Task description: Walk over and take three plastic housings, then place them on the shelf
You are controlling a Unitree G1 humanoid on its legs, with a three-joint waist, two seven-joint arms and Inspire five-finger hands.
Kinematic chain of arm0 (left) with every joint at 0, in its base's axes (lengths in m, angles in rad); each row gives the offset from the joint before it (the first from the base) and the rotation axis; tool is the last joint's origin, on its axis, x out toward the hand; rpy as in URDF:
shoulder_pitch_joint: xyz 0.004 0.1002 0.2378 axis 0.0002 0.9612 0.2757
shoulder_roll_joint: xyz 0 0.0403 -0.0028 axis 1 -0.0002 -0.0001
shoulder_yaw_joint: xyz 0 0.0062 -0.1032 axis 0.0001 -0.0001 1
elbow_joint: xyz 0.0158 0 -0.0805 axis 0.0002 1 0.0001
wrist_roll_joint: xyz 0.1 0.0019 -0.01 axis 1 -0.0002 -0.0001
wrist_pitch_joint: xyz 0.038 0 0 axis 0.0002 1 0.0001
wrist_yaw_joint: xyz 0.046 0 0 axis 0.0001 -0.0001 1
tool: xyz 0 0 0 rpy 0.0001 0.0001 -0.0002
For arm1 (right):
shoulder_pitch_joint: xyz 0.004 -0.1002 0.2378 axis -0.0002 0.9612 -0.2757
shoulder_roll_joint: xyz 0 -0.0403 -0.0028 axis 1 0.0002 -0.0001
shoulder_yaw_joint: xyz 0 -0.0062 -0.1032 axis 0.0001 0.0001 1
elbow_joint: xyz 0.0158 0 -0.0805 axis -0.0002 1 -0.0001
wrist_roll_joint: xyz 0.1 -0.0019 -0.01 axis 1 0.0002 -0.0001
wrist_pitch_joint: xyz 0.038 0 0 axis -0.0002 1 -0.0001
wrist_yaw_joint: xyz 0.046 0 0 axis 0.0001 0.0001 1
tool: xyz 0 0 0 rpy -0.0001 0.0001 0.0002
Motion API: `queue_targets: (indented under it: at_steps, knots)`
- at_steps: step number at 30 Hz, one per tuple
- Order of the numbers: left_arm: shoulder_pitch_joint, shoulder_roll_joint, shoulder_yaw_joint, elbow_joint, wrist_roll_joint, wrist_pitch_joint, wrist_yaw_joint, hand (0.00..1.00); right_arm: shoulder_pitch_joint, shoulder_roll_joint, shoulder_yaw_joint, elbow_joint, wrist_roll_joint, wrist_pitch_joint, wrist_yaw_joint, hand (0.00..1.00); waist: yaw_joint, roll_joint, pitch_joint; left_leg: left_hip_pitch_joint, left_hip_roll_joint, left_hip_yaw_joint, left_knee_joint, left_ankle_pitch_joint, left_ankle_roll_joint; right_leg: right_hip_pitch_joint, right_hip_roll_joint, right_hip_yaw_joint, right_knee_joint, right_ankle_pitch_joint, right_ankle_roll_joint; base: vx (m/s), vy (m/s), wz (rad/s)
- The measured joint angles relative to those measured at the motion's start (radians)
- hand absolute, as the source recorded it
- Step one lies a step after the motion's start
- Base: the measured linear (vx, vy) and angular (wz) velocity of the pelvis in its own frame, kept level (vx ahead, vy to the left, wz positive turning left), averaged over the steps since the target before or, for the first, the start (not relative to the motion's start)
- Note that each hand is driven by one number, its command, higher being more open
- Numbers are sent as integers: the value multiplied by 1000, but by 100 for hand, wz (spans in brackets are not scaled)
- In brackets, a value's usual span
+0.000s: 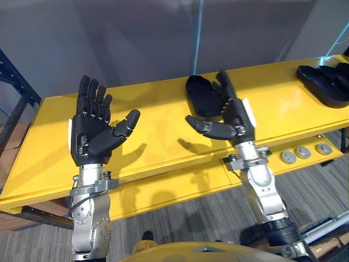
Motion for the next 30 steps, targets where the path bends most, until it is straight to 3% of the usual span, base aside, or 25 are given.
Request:
queue_targets:
  at_steps: [7,15,17,30]
  knots:
    - [22,-10,-11,-9,0,19,18,100,-66,41,61,5,28,24,-26,100,11,1,1,-12,-1,-9,3,0,0,-4,0,-8,-3,-6,-8,-5,-1,1]
    - [34,-19,-59,-10,0,17,72,100,-66,43,140,176,44,232,-53,100,11,17,20,-40,-1,-22,4,4,-2,-24,0,-21,-4,-7,-9,-2,-3,4]
    - [38,-19,-59,-10,0,12,86,100,-66,42,149,194,43,261,-58,100,11,23,37,-41,-1,-23,4,4,-2,-27,0,-20,-4,-8,-11,-5,-2,-2]
    - [48,-37,-81,-10,2,12,125,100,-89,59,154,199,24,257,-140,100,3,21,74,-33,0,-12,23,-7,-3,-37,-2,-1,22,-18,-16,-8,-3,-3]
